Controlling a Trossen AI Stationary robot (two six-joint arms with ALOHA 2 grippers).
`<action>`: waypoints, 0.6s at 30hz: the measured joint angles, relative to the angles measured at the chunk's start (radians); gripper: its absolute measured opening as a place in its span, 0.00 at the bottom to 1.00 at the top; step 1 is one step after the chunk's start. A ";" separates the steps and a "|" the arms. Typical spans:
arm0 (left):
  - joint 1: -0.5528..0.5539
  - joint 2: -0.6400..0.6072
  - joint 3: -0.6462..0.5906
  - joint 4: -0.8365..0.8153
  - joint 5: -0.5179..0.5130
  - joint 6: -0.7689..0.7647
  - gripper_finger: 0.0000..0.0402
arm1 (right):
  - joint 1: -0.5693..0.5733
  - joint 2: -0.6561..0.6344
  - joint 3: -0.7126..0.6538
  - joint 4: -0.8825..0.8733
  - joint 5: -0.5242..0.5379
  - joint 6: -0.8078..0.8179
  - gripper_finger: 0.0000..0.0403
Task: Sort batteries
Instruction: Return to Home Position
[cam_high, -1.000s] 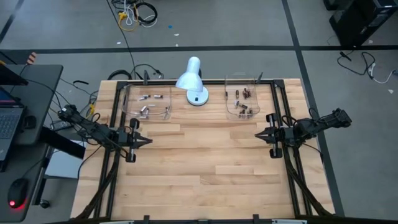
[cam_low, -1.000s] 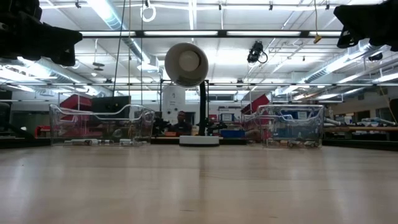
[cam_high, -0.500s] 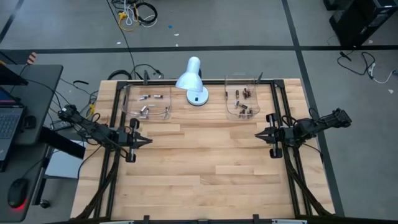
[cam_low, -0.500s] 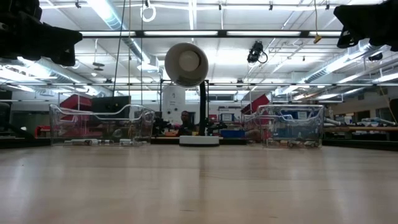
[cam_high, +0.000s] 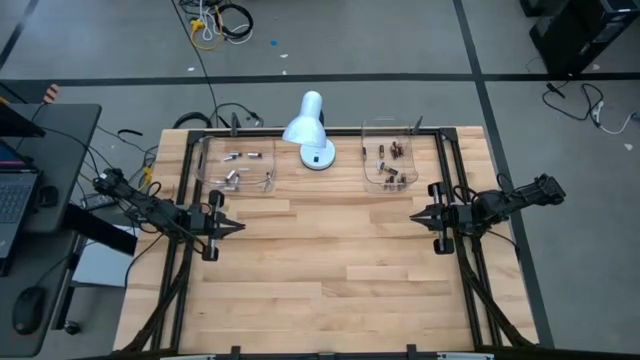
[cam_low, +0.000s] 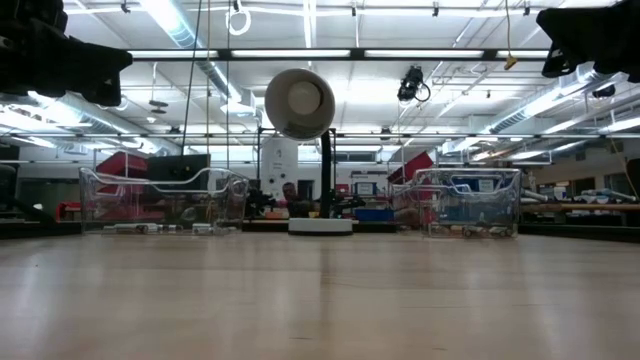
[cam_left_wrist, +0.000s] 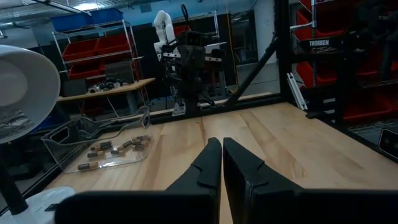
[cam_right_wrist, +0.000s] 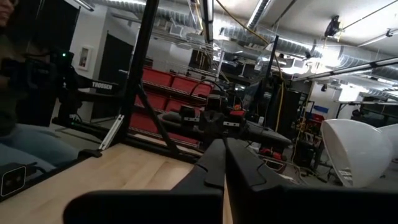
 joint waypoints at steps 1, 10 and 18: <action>0.000 0.000 0.000 0.000 0.000 0.000 0.03 | 0.000 0.000 0.000 0.000 0.000 0.000 0.01; 0.000 0.000 0.000 0.000 0.000 0.000 0.03 | 0.000 0.000 0.000 0.000 0.000 0.000 0.01; 0.000 0.000 0.000 0.000 0.000 0.000 0.03 | 0.000 0.000 0.000 0.000 0.000 0.000 0.00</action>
